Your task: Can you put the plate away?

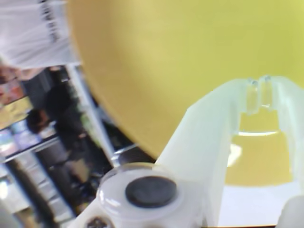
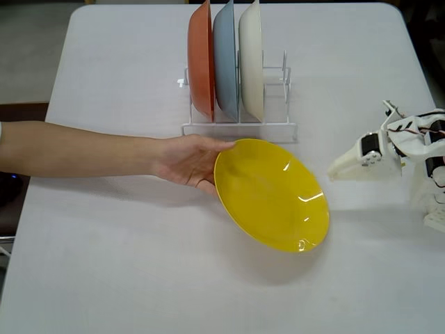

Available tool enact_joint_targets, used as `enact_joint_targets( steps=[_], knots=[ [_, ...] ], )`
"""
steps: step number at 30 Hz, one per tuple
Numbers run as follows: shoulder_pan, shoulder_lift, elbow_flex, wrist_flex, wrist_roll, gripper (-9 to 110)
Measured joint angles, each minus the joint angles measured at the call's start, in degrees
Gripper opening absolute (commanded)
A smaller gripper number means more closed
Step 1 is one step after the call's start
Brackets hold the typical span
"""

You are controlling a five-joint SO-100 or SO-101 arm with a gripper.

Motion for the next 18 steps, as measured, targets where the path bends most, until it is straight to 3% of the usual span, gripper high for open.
enact_joint_targets(
  steps=[6,18],
  knots=[
    [1.2,-9.2,-9.4,-5.6,-3.7,-1],
    [-4.6,-44.9,-31.7,-15.7,-9.0,0]
  ],
)
